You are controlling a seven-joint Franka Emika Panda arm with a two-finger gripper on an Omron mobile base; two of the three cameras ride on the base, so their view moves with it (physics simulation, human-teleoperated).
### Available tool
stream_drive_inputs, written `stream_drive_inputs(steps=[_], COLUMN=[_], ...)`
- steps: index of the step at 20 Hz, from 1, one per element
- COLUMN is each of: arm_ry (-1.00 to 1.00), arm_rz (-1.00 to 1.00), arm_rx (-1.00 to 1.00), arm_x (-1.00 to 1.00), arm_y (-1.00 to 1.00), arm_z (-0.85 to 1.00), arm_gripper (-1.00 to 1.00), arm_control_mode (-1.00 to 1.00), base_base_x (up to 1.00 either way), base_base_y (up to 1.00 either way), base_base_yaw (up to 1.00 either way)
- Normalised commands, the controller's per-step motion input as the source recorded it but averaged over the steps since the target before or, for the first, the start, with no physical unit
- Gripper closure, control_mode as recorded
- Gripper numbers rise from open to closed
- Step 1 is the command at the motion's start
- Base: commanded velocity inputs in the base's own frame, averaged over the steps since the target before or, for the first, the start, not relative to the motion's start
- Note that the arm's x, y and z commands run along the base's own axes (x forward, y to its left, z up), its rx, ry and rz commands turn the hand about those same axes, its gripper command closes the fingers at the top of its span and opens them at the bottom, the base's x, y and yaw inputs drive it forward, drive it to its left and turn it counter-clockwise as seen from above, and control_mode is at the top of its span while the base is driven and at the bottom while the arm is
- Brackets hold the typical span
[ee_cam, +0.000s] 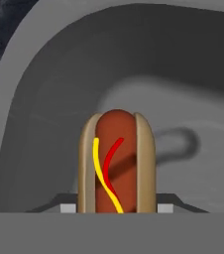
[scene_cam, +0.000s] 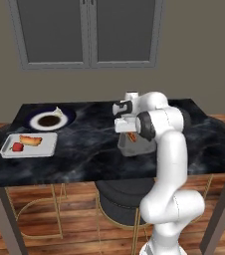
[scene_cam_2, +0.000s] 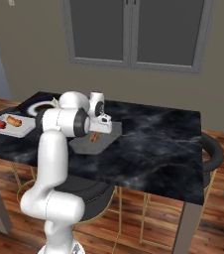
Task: Place one cooked food and one vegetable from the large plate to each tupperware container.
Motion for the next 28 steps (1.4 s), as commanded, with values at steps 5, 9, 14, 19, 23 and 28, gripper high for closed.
stream_drive_inputs(steps=[5, 9, 14, 19, 23, 28], arm_ry=[0.02, 0.00, -0.01, -0.04, 0.00, -0.03], arm_rz=[-0.01, -0.04, -0.06, -0.10, -0.14, -0.19], arm_rx=[0.00, 0.00, 0.02, 0.05, 0.09, 0.10], arm_x=[-0.06, -0.24, -0.59, -0.92, -1.00, -0.97], arm_y=[-0.01, 0.00, 0.00, -0.08, -0.11, 0.00], arm_z=[0.00, 0.00, 0.14, 0.53, 0.45, 0.51], arm_gripper=[-1.00, -1.00, -1.00, -1.00, -1.00, -1.00], arm_control_mode=[-1.00, -1.00, -1.00, -1.00, -1.00, -1.00], base_base_x=[0.00, 0.00, 0.00, 0.00, 0.00, 0.00], base_base_y=[0.00, 0.00, 0.00, 0.00, 0.00, 0.00], base_base_yaw=[0.00, 0.00, 0.00, 0.00, 0.00, 0.00])
